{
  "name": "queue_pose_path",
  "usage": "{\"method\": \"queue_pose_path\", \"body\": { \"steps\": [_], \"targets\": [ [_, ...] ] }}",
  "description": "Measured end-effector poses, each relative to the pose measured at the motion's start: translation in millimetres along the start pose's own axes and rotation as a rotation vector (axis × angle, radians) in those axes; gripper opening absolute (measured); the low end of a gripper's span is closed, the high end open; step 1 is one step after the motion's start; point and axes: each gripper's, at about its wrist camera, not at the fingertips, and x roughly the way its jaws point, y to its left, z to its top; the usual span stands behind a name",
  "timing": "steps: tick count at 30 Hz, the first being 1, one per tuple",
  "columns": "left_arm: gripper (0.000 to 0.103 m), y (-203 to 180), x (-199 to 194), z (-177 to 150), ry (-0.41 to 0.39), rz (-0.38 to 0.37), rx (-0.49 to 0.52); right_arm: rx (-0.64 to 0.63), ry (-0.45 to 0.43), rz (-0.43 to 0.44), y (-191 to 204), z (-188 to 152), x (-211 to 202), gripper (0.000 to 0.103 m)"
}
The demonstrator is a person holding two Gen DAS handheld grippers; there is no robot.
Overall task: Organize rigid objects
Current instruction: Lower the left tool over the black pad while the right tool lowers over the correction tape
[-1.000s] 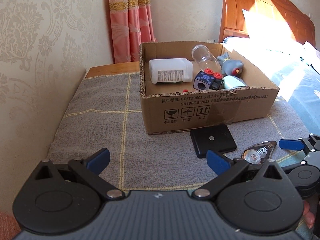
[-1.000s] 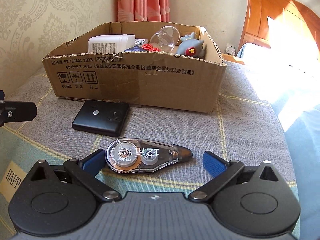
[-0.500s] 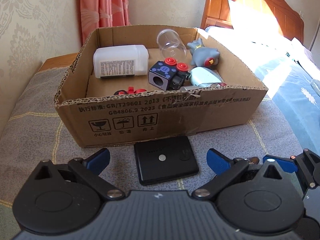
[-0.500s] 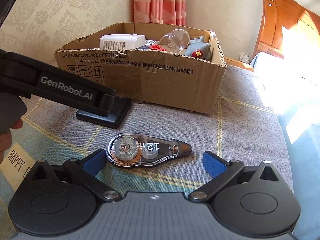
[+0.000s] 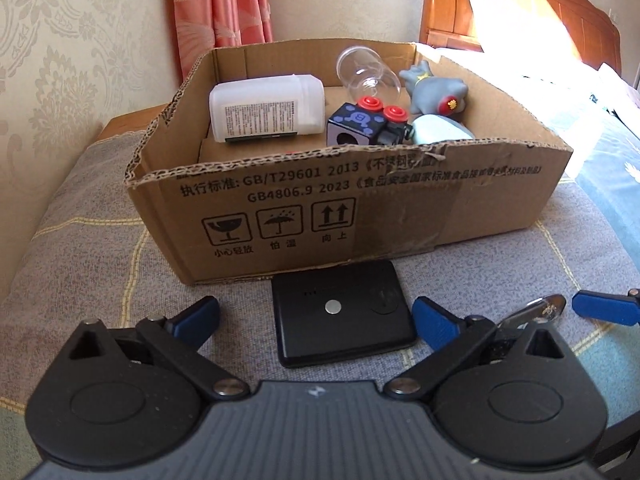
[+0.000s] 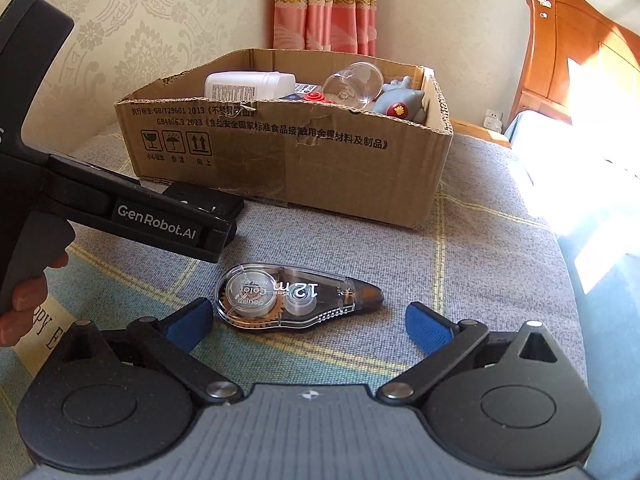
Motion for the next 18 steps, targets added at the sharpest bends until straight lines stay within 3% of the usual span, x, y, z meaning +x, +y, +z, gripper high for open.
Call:
{"method": "queue_pose_path", "body": {
  "steps": [5,7,18],
  "targets": [
    [0.085,-9,-3,3,0.003,-0.006,-0.001,0.008,0.000,-0.010,2,0,0,0.103],
    [0.072,-11,-6,5,-0.004,-0.005,-0.001,0.009,-0.002,-0.011,2,0,0,0.103],
    [0.072,17,-19,-11,-0.005,0.023,-0.031,-0.008,-0.026,0.009,10,1,4,0.103]
  ]
}}
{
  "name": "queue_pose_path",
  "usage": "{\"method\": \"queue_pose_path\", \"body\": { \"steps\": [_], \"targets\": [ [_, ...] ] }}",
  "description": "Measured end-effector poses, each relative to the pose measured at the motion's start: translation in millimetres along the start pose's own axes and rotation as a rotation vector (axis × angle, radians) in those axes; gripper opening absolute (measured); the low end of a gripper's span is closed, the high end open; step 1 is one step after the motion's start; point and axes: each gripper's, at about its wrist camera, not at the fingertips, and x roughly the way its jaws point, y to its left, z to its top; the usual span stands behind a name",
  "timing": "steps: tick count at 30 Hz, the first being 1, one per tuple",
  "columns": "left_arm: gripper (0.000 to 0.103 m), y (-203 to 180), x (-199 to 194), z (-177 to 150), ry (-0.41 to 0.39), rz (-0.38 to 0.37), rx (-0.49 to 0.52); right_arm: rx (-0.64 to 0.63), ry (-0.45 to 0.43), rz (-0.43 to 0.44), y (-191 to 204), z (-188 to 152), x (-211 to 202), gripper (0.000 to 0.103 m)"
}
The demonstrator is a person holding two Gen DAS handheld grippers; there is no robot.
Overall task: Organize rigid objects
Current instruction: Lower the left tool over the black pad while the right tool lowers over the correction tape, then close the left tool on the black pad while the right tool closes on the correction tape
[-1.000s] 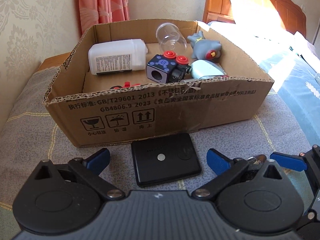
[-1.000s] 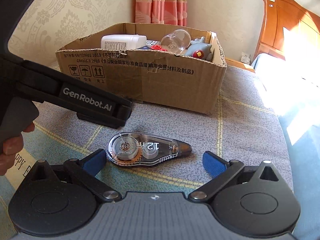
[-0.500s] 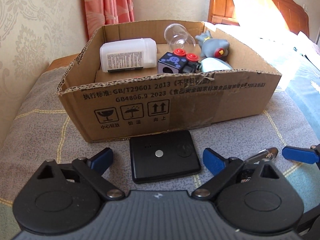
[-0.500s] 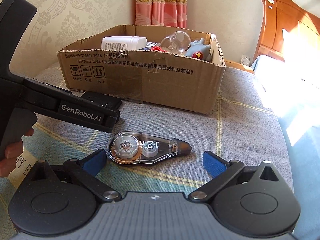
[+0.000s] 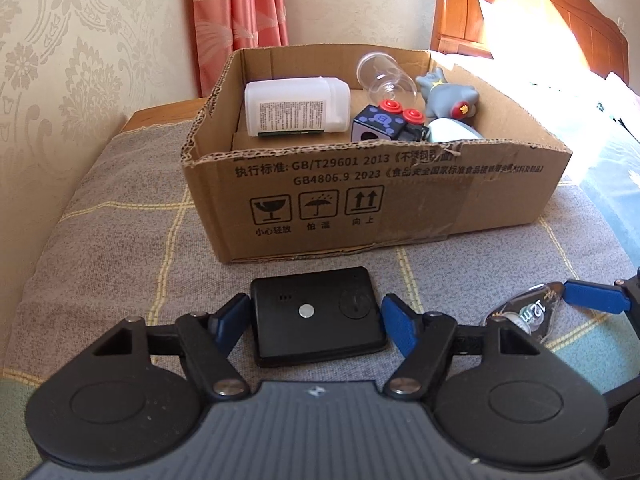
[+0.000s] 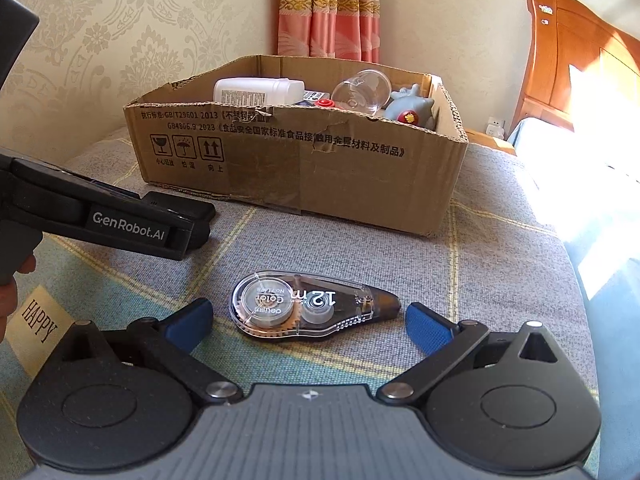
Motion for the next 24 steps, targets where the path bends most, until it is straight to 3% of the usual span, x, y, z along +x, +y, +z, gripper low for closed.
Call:
{"method": "queue_pose_path", "body": {
  "steps": [13,24],
  "targets": [
    [0.079,0.6,-6.2,-9.0,-0.003,0.037,-0.044,-0.035,-0.003,0.036,5.4,4.1,3.6,0.103],
    [0.078,-1.0,-6.6,-9.3,-0.013,0.029,-0.038,-0.035,-0.003,0.035,5.8,6.5,5.3,0.102]
  ]
}}
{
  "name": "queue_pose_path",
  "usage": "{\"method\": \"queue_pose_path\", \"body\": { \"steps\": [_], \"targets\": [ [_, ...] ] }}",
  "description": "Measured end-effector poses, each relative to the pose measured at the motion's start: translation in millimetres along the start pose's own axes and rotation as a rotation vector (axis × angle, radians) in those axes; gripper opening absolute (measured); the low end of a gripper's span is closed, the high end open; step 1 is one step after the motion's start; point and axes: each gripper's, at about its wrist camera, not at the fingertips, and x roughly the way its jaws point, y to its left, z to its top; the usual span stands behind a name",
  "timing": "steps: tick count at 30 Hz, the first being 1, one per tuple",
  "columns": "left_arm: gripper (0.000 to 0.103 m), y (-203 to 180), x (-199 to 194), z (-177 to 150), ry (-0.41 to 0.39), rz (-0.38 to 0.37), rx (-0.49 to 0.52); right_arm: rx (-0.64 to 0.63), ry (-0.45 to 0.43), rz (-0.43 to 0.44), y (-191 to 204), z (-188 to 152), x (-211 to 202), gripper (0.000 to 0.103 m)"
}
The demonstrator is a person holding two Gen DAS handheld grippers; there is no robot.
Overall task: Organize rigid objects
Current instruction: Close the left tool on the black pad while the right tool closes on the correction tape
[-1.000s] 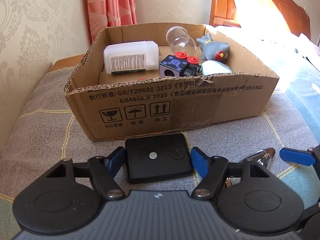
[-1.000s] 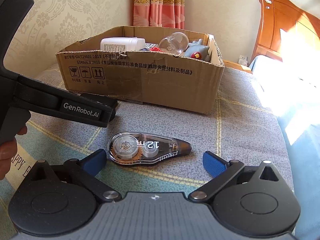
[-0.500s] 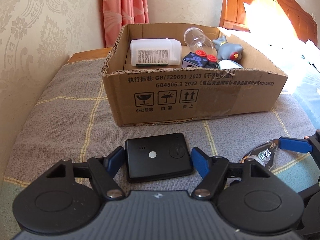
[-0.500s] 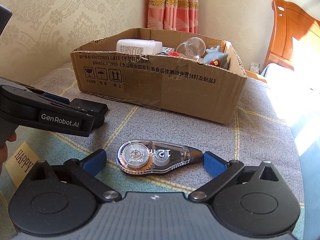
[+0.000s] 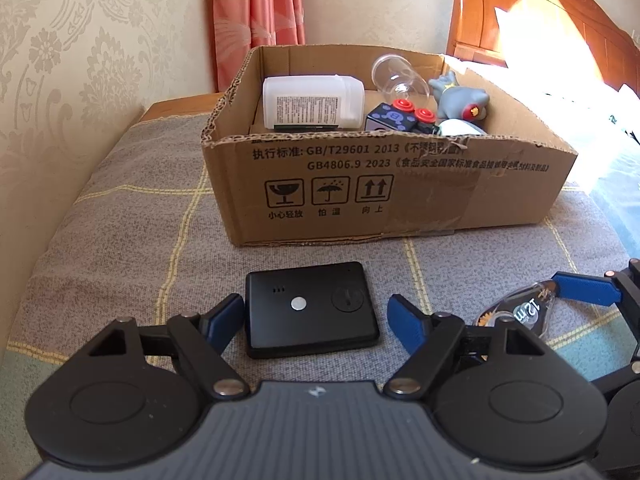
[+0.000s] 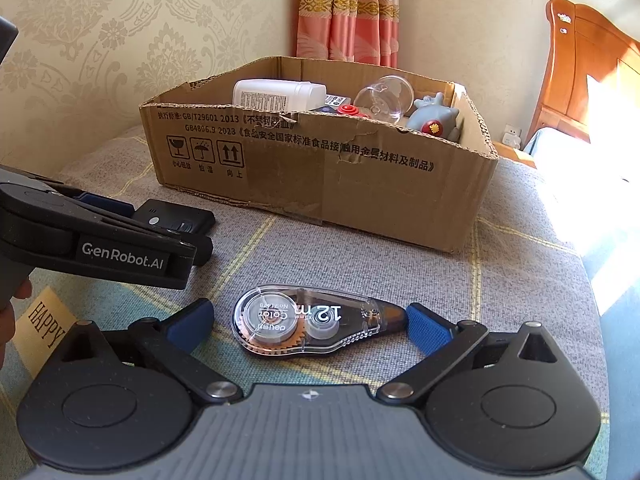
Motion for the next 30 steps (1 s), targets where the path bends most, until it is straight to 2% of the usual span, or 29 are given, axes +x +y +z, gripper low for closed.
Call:
{"method": "queue_pose_path", "body": {
  "steps": [4,10,25,30],
  "targets": [
    [0.077,0,0,0,0.001,-0.004,0.005,-0.001,0.000,-0.001,1,3,-1,0.093],
    [0.070,2,-1,1,0.002,-0.013,0.012,0.001,0.011,-0.005,1,4,-1,0.093],
    [0.070,-1,-6,3,0.029,-0.065,0.115,-0.034,0.020,0.009,-5,10,-12,0.093],
    [0.070,-1,-6,3,0.041,-0.060,0.136,-0.037,0.019,0.009,-11,13,-17,0.093]
  ]
}}
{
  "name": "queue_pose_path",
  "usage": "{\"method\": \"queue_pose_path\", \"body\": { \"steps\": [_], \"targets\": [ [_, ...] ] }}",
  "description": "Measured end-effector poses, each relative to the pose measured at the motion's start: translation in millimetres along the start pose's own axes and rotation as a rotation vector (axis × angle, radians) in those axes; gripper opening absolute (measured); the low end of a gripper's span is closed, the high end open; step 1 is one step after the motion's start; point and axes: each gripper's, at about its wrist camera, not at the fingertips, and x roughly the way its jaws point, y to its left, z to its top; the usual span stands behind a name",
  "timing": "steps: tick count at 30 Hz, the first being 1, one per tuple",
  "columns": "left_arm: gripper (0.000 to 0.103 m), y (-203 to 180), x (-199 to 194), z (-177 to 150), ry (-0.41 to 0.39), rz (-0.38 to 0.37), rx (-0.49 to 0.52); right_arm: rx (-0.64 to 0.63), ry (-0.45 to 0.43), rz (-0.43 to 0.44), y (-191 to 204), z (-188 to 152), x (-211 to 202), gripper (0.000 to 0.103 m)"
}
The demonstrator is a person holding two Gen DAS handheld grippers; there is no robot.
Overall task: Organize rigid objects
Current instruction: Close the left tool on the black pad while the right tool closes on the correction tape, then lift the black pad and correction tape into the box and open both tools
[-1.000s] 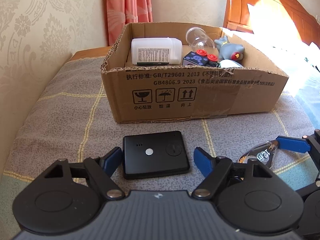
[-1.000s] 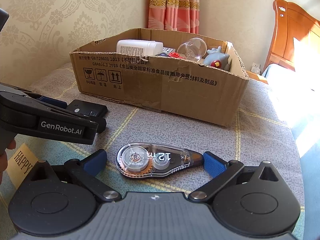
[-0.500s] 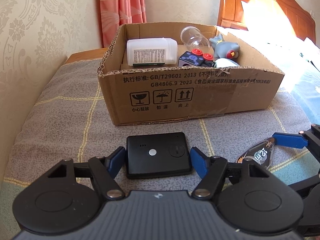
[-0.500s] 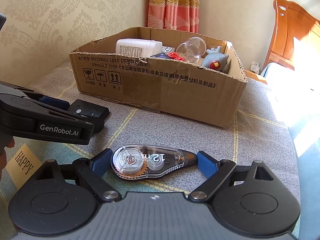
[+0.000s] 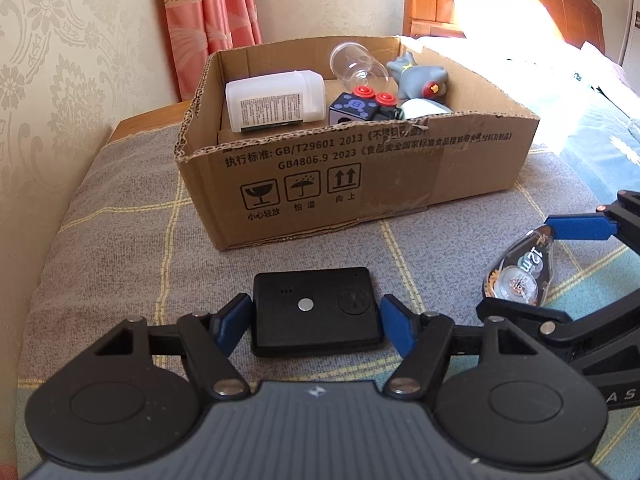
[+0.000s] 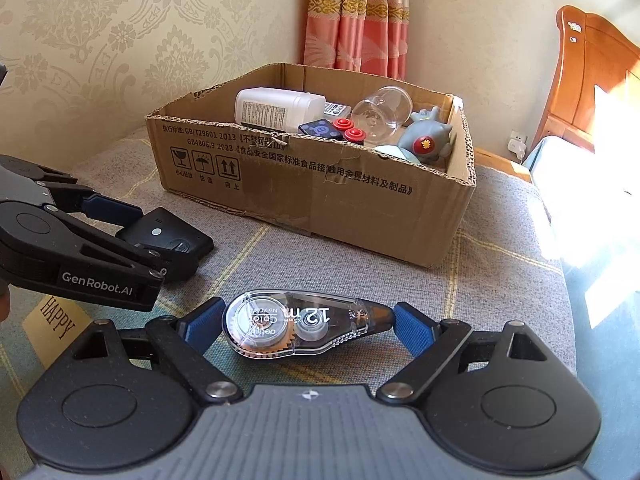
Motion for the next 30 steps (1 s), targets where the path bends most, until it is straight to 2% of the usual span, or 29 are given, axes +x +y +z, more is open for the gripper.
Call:
{"method": "queue_pose_path", "body": {
  "steps": [3,7,9,11,13,22,30],
  "targets": [
    [0.071,1,2,1,0.001,-0.005,-0.012,0.001,-0.006,0.001,-1,0,-3,0.093],
    [0.081,-1,5,0,-0.002,0.002,-0.017,0.008,-0.012,0.002,-2,0,-4,0.093],
    [0.081,-2,6,0,-0.004,0.002,-0.024,0.009,-0.013,0.004,-2,0,-4,0.093],
    [0.079,0,6,1,-0.002,-0.013,-0.041,0.009,-0.012,0.005,-2,1,-4,0.093],
    [0.069,0,5,1,-0.011,-0.017,-0.043,0.003,-0.011,0.004,-2,1,-4,0.093],
    [0.069,-4,-9,7,0.016,-0.053,0.008,-0.041,-0.008,0.022,-3,6,-12,0.093],
    [0.069,-7,-56,32,-0.062,-0.092,0.056,-0.091,-0.050,0.039,-18,27,-35,0.093]
  ]
}}
